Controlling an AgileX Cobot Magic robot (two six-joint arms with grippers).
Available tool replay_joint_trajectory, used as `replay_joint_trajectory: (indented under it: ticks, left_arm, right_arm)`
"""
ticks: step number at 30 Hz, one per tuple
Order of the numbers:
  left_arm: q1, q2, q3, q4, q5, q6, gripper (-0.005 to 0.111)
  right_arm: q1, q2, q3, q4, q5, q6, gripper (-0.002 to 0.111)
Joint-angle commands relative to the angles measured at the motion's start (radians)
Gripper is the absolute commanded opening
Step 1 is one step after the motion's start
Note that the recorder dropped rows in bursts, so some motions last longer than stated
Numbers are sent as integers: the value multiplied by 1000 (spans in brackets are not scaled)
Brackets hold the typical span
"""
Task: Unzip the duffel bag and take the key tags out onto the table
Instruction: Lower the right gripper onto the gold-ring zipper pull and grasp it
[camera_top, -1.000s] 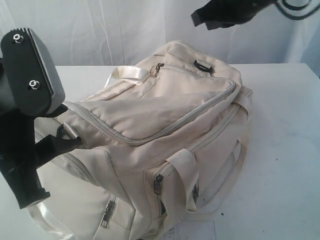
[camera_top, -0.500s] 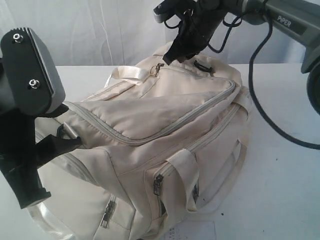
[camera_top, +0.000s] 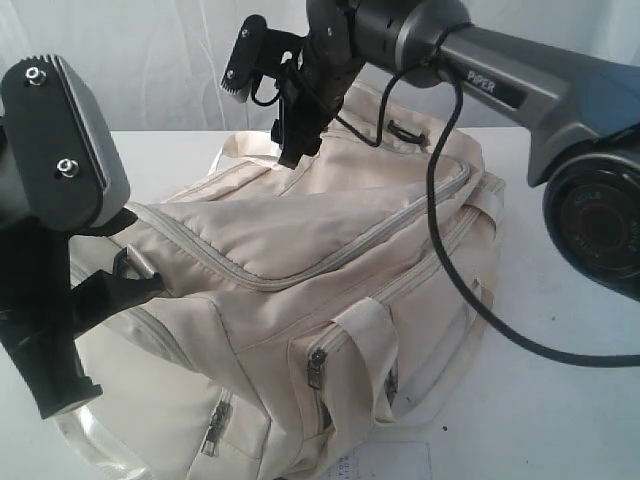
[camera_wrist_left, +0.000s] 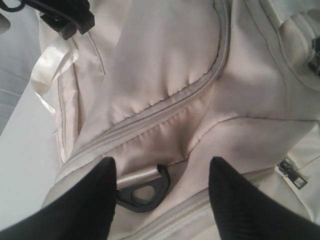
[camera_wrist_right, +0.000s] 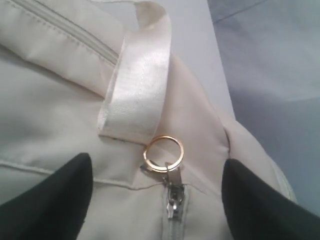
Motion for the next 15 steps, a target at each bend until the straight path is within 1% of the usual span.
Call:
replay_joint_trajectory:
  ticks: [1, 11, 15]
  left_arm:
    - [2, -9, 7, -8, 11, -13, 59]
    - [2, -9, 7, -8, 16, -13, 59]
    - [2, -9, 7, -8, 17, -13, 59]
  right_arm:
    - [3, 20, 2, -90, -37, 57, 63]
    - [3, 20, 2, -103, 6, 75, 63]
    - [-13, 22, 3, -188, 51, 183, 63]
